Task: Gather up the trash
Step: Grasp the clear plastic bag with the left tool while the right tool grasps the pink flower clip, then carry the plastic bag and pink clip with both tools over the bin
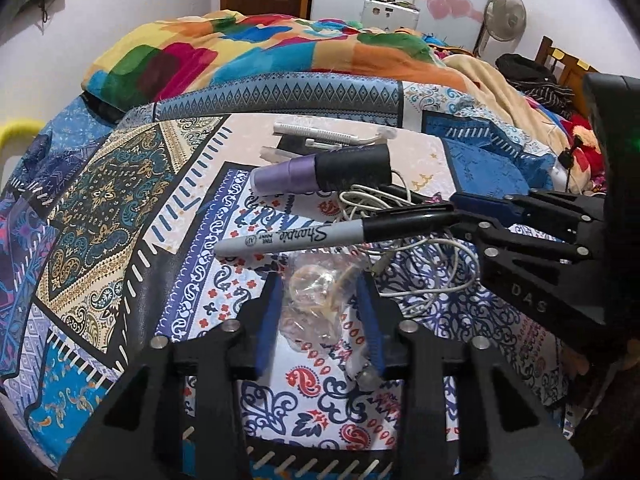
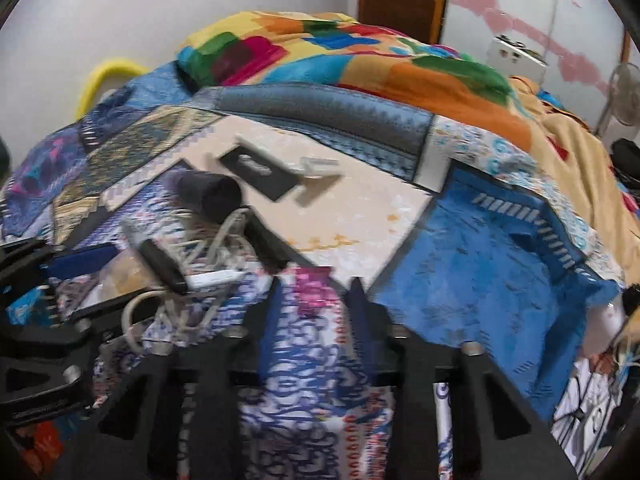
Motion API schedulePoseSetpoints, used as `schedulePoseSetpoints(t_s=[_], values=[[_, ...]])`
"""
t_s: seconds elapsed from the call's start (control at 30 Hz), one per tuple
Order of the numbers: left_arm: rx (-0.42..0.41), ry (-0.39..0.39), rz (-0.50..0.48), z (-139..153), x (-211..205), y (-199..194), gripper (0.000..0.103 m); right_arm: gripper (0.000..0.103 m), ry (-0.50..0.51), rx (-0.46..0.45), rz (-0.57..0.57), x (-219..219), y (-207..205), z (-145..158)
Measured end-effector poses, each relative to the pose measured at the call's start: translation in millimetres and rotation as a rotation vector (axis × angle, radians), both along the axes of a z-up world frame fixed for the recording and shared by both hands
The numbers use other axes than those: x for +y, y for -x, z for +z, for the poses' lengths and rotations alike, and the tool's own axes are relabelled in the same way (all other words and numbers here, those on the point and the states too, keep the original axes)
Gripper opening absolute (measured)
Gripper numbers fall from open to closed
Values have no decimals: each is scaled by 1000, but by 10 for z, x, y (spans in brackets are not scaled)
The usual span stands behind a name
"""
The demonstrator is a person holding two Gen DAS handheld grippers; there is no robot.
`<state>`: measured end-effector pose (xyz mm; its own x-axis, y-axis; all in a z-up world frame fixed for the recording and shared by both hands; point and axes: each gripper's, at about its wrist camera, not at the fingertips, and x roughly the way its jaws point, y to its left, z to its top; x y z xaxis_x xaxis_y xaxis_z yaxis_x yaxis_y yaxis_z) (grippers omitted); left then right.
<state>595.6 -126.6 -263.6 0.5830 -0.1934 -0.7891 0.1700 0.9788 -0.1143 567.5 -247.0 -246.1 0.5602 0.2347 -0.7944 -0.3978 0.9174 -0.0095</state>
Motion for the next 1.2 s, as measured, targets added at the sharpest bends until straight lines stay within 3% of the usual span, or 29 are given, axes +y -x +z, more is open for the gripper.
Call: schedulePoseSetpoints(t_s=[0.2,0.43,0.87,1.2], values=[[5,-3,1,79,54,65,29,19,-43,49,-36,-66,-31,26],[-17,15,16,353,115,242,29,19,-55,34,-83,-157,101,248],[-118,26,41,1249,153,786,29,19,-105,-97,-129,-245,574,1244],[-189,39,106,1909,412,1422,29,19,-165,-194,-84,-125,1175,2016]])
